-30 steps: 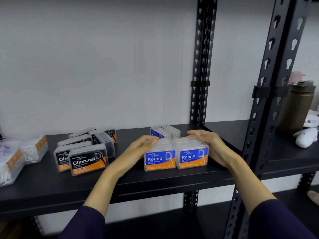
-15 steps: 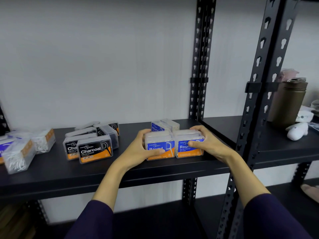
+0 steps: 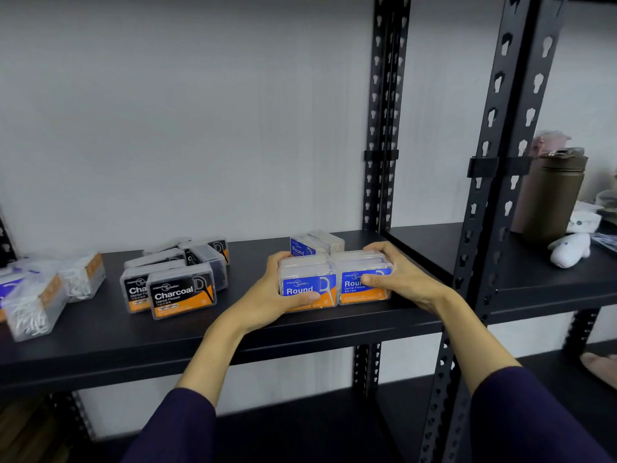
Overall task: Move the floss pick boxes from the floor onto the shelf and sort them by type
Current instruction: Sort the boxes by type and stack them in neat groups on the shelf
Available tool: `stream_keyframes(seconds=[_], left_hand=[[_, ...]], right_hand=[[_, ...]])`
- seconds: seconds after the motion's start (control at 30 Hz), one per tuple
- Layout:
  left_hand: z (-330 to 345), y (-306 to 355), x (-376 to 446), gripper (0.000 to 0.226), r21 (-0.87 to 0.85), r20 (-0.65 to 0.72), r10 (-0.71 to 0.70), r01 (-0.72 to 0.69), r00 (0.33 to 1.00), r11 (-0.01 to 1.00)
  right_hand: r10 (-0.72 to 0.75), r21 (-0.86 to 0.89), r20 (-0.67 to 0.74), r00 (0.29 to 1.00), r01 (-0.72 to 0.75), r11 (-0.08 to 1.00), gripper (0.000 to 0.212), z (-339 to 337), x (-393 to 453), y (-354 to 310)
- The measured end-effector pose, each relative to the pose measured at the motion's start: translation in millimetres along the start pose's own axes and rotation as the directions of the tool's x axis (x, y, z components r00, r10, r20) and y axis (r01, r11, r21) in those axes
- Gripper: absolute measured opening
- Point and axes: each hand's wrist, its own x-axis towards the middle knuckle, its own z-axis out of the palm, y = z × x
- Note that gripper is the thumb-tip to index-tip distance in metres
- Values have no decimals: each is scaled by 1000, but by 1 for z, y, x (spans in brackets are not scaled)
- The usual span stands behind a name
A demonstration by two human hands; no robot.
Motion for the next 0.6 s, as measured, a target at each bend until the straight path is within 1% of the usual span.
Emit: stream_keyframes(seconds=[0.13,0.27,0.37,0.47,0.53,0.6], left_hand=[[0,-1,2,74,16,12,-11,11,1000,1000],[1,-1,4,85,23,8,-24,24,1000,999],[1,0,4,91,14,-16,-47,47,999,999],[-2,1,6,93,-8,-60,-74,73,995,997],[-4,0,8,93,-10,-84,-85,84,993,996],[-3,-2,8,93,12,-76,-80,81,994,997]], right_hand=[[14,0,4,1000,-14,1000,60,-1,0,0],[12,12,17,1000,-12,1000,60,0,1,0],[17,46,12,1000,-18,999,66,0,1,0],[61,93,1,998,-61,994,66,-2,4,-3],[81,110,20,996,-83,990,65,-5,9,-7],[73,25,34,997,-74,997,63,-10,20,-14]])
